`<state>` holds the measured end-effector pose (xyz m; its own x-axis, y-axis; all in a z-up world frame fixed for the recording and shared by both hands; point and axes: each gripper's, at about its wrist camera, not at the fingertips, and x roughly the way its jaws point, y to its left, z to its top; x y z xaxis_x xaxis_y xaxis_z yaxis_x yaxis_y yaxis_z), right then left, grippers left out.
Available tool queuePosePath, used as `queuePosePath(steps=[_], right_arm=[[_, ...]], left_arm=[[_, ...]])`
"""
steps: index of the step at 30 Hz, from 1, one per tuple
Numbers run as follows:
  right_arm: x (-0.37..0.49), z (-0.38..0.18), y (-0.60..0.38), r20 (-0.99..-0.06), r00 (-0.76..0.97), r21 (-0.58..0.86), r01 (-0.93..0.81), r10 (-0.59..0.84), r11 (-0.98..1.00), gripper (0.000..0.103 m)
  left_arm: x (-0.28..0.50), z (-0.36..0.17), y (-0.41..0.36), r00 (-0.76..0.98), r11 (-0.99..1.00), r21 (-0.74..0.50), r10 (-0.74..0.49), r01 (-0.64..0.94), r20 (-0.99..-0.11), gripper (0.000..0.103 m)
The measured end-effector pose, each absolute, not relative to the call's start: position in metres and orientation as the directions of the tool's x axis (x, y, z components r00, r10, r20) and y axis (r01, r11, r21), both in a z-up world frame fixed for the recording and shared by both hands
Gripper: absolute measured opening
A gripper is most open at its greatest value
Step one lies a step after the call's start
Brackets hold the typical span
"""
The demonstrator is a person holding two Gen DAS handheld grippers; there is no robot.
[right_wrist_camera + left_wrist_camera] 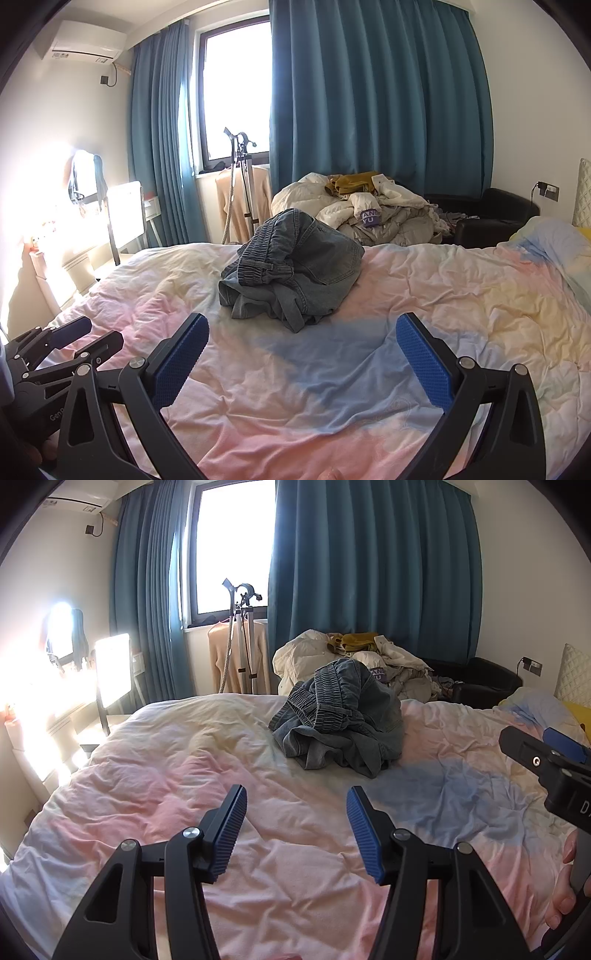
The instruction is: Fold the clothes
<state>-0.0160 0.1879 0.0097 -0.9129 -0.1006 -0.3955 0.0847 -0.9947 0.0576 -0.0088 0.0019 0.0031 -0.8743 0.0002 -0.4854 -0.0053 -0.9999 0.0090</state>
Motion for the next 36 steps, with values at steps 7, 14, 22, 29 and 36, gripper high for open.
queuePosePath(steps=[7,14,22,29,36], right_arm=[[-0.016,0.0086,0.1873,-0.395,-0.914,0.055,0.081,-0.096,-0.995,0.103],[-0.015,0.0095,0.1866,-0.393,-0.915,0.055,0.078,-0.094,-0.995,0.103],[-0.0147,0.0099,0.1903,-0.391,-0.916,0.058,0.077,-0.093,-0.995,0.103],[-0.0154,0.0102,0.1902,-0.392,-0.915,0.058,0.077,-0.093,-0.995,0.103],[-0.0158,0.0086,0.1904,-0.393,-0.915,0.055,0.073,-0.089,-0.996,0.103]], left_arm=[[-0.0029,0.0044,-0.002,-0.876,-1.0,0.006,0.001,-0.005,-0.482,0.058],[-0.0013,0.0047,-0.0018,-0.878,-1.0,0.001,0.006,-0.007,-0.478,0.058],[-0.003,0.0051,-0.0014,-0.877,-1.0,-0.002,0.009,-0.009,-0.48,0.058],[-0.002,0.0046,0.0007,-0.879,-1.0,0.005,0.006,-0.01,-0.477,0.058],[-0.0028,0.0077,-0.0022,-0.879,-1.0,-0.01,0.006,-0.001,-0.477,0.058]])
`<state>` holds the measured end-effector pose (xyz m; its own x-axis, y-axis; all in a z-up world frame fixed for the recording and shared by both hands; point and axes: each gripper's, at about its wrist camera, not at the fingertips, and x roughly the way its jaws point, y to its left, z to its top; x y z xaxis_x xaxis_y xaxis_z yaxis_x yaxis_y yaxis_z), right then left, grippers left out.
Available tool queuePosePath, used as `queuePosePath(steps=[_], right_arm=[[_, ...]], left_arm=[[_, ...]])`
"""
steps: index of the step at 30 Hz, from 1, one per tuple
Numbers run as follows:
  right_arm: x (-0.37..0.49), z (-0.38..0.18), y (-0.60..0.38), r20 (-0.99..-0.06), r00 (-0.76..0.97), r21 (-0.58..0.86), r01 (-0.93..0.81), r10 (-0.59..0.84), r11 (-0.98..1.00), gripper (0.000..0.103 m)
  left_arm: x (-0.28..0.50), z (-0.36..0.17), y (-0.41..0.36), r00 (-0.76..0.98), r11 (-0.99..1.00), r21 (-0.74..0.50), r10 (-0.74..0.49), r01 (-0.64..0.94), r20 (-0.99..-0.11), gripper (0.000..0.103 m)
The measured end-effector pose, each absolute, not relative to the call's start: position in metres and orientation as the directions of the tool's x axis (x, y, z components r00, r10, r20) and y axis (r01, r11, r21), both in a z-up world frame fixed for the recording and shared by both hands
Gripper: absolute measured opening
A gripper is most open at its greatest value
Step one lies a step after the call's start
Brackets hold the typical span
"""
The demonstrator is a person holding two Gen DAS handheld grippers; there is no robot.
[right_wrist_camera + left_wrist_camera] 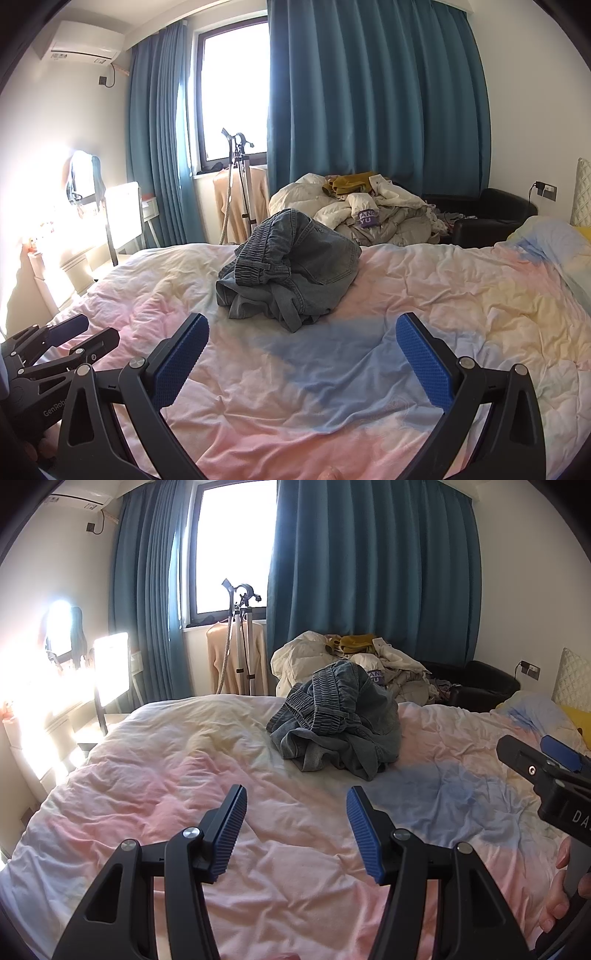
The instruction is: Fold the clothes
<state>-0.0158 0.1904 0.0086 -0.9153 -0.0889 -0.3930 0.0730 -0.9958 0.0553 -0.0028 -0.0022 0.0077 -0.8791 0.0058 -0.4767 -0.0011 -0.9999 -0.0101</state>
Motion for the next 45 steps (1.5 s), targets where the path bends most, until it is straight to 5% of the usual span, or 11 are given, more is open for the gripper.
queuePosePath(steps=[11,21,33,39,45], right_arm=[[-0.076,0.006,0.178,-0.476,-0.868,0.062,0.125,-0.139,-0.99,0.103],[-0.212,0.005,0.128,-0.531,-0.829,0.075,0.159,-0.175,-0.984,0.096],[-0.376,-0.055,0.064,-0.625,-0.78,-0.084,0.075,-0.006,-0.994,0.089],[-0.398,-0.072,0.051,-0.608,-0.784,-0.233,0.027,0.124,-0.972,0.071],[-0.37,-0.055,0.066,-0.593,-0.794,-0.194,-0.015,0.13,-0.981,0.054]], left_arm=[[-0.014,0.039,-0.015,-0.911,-0.999,0.015,-0.042,0.039,-0.411,0.058],[-0.037,0.022,-0.056,-0.885,-0.992,-0.09,-0.033,0.084,-0.465,0.058],[-0.076,-0.01,-0.073,-0.901,-0.994,-0.074,-0.044,0.084,-0.432,0.058],[-0.089,-0.018,-0.081,-0.888,-0.988,-0.129,-0.012,0.08,-0.459,0.058],[-0.102,-0.026,-0.089,-0.874,-0.98,-0.184,0.022,0.078,-0.485,0.058]])
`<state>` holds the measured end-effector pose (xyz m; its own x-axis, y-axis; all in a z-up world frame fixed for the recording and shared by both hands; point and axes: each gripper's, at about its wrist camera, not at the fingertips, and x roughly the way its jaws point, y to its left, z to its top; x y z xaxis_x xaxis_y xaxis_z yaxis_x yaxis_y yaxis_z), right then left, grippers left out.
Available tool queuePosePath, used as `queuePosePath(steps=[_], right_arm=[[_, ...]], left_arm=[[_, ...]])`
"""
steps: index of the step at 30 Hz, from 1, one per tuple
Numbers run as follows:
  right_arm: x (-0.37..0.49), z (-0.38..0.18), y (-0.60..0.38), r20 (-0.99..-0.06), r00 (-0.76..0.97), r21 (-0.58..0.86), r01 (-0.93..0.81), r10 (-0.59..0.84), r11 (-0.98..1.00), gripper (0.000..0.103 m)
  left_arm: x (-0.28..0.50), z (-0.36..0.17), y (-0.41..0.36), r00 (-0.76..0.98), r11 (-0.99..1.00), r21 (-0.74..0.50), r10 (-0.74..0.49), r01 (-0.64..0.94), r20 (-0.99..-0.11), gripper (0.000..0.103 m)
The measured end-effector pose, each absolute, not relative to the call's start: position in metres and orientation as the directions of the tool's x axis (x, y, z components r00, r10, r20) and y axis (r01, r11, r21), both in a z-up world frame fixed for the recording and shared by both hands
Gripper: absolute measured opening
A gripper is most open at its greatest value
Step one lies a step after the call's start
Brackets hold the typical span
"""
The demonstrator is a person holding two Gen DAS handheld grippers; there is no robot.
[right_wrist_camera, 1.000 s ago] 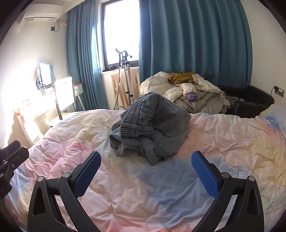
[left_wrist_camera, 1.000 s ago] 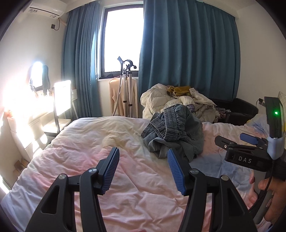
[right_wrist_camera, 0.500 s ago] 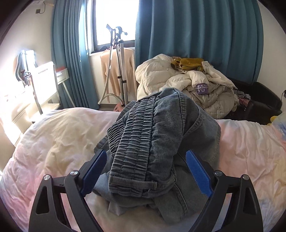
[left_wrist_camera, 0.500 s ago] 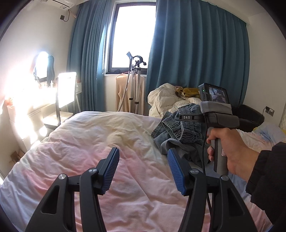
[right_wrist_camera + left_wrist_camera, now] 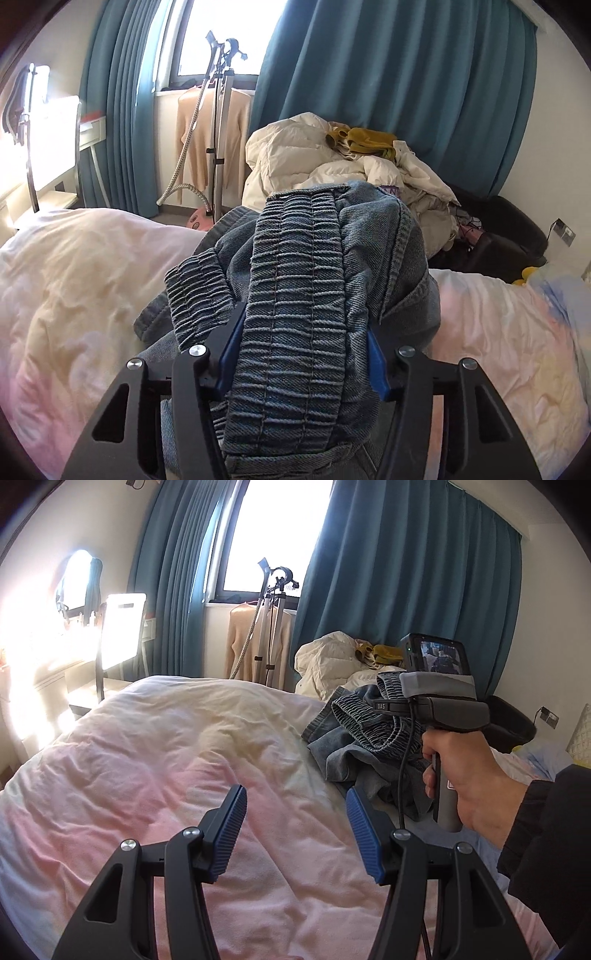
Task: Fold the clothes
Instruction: 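Lower the right gripper onto the jeans' elastic cuff and close on it, then grasp the other elastic cuff with the left gripper while the right gripper holds its cuff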
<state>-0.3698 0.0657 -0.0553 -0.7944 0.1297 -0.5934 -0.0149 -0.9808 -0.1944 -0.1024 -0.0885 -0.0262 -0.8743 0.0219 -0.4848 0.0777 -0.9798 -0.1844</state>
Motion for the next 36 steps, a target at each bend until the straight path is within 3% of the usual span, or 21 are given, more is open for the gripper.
queuePosePath(steps=[10,16,22,28,36], right_arm=[[-0.259,0.021,0.144,-0.569,-0.822,0.031,-0.034,0.011,-0.999,0.051],[-0.175,0.039,0.202,-0.559,-0.827,0.127,-0.025,-0.051,-0.992,0.051],[-0.114,0.002,0.267,-0.638,-0.764,0.261,-0.1,-0.094,-0.96,0.051],[-0.089,-0.062,0.327,-0.742,-0.645,0.404,-0.21,-0.184,-0.89,0.051],[-0.068,-0.083,0.362,-0.699,-0.656,0.576,-0.282,-0.284,-0.767,0.055]], left_arm=[[-0.079,-0.01,-0.081,-0.896,-0.982,-0.177,0.016,0.07,-0.443,0.058],[-0.066,-0.003,-0.078,-0.893,-0.976,-0.214,0.066,0.034,-0.445,0.058],[-0.044,0.0,-0.068,-0.869,-0.963,-0.268,0.167,-0.042,-0.465,0.058],[-0.041,-0.007,-0.049,-0.845,-0.966,-0.243,0.2,-0.086,-0.497,0.058],[-0.054,-0.023,-0.032,-0.785,-0.959,-0.262,0.243,-0.107,-0.57,0.058]])
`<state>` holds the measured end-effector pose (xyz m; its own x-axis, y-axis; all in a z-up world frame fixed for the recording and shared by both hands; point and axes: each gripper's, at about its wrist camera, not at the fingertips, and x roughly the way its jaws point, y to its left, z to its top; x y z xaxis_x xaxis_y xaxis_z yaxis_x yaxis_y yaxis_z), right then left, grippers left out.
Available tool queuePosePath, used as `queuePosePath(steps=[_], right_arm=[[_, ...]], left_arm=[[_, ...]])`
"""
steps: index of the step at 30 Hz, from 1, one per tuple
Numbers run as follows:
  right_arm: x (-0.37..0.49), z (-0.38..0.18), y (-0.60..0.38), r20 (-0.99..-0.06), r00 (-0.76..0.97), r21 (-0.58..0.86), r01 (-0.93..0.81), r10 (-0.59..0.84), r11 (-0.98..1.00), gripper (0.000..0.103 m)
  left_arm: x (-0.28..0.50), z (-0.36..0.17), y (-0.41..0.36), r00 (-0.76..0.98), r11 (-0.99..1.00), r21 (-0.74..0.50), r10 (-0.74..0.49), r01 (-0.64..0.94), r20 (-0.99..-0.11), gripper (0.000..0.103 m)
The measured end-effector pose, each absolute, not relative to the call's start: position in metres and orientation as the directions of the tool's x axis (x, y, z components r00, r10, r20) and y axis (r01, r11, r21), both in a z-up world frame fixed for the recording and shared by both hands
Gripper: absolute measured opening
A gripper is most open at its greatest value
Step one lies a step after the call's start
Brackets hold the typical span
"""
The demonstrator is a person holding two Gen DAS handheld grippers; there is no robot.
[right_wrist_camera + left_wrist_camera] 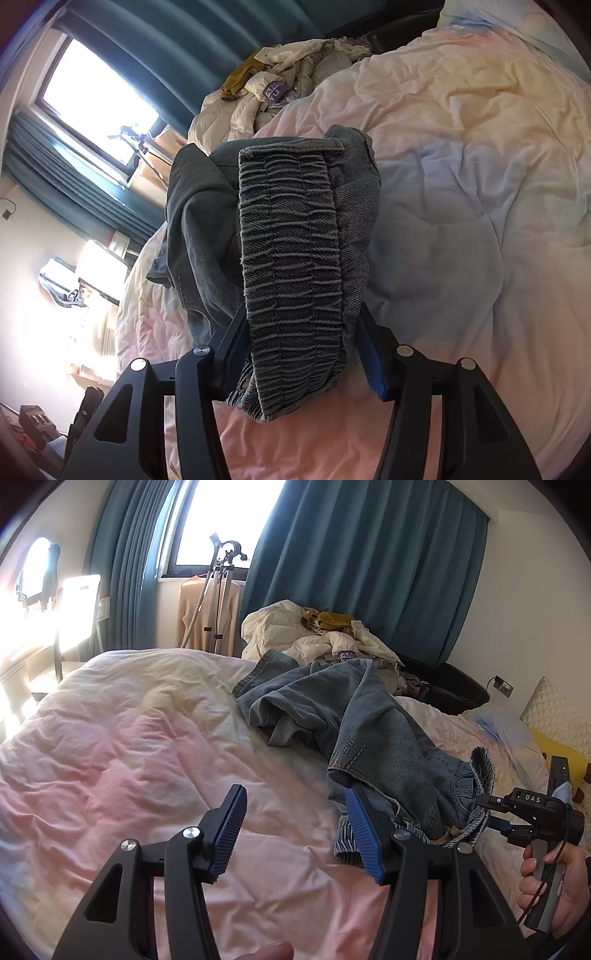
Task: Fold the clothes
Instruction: 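Grasp the other elastic cuff with the left gripper while the right gripper holds its cuff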
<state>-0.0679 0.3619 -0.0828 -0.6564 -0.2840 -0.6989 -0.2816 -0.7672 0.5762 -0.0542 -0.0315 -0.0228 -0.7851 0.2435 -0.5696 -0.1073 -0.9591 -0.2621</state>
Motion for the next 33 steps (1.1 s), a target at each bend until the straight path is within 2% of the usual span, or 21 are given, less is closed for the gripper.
queuePosePath(steps=[6,7,8,9,15,24,29,33], right_arm=[[-0.055,-0.054,0.371,-0.637,-0.729,0.584,-0.244,-0.251,-0.774,0.056],[-0.054,-0.048,0.371,-0.62,-0.747,0.578,-0.229,-0.239,-0.783,0.063],[-0.052,-0.041,0.371,-0.602,-0.765,0.572,-0.215,-0.227,-0.792,0.075],[-0.052,-0.036,0.371,-0.586,-0.779,0.569,-0.2,-0.222,-0.798,0.078],[-0.077,-0.045,0.377,-0.64,-0.738,0.528,-0.222,-0.212,-0.819,0.079],[-0.128,-0.047,0.386,-0.62,-0.769,0.48,-0.217,-0.154,-0.85,0.079],[-0.144,-0.067,0.386,-0.695,-0.718,0.338,-0.267,-0.048,-0.903,0.077],[-0.142,-0.086,0.407,-0.759,-0.648,0.355,-0.339,-0.057,-0.871,0.071]], left_arm=[[-0.065,-0.043,-0.017,-0.718,-0.936,-0.328,0.314,-0.126,-0.621,0.058],[-0.071,-0.046,-0.015,-0.701,-0.929,-0.347,0.333,-0.129,-0.63,0.058],[-0.077,-0.051,-0.011,-0.682,-0.922,-0.364,0.351,-0.132,-0.641,0.058],[-0.083,-0.055,-0.008,-0.665,-0.917,-0.377,0.365,-0.134,-0.652,0.058],[-0.116,-0.086,0.016,-0.574,-0.913,-0.376,0.395,-0.158,-0.718,0.058],[-0.148,-0.122,0.033,-0.508,-0.9,-0.405,0.427,-0.161,-0.748,0.058],[-0.152,-0.132,0.043,-0.497,-0.906,-0.389,0.419,-0.168,-0.76,0.058],[-0.151,-0.13,0.047,-0.504,-0.908,-0.381,0.414,-0.173,-0.758,0.058]])
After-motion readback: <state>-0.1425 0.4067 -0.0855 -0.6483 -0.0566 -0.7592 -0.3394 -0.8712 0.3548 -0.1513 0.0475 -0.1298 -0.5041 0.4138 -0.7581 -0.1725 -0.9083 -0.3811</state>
